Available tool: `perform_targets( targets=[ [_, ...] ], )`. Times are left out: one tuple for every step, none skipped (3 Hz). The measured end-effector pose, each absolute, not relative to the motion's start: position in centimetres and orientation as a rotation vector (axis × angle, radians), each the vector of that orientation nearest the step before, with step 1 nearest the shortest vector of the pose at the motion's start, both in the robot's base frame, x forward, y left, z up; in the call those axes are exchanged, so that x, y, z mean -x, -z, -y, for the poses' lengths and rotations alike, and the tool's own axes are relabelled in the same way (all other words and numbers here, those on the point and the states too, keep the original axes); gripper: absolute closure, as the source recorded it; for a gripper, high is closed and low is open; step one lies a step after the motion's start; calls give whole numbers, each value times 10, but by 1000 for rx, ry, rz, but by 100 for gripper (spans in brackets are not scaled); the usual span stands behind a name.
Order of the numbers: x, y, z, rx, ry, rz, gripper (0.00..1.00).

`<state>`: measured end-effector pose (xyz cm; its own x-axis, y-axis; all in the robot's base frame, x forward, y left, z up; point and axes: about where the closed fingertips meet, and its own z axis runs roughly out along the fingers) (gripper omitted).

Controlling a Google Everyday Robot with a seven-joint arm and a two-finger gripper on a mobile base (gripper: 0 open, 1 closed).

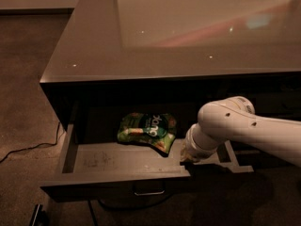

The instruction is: Open top drawer

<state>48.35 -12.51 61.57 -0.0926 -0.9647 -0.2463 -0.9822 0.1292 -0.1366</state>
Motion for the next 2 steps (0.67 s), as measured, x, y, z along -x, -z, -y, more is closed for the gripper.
perform_targets(
  targets=[
    [-483,-616,125,1906,-91,-2135,81],
    [-483,-616,125,1906,-91,-2135,58]
  ],
)
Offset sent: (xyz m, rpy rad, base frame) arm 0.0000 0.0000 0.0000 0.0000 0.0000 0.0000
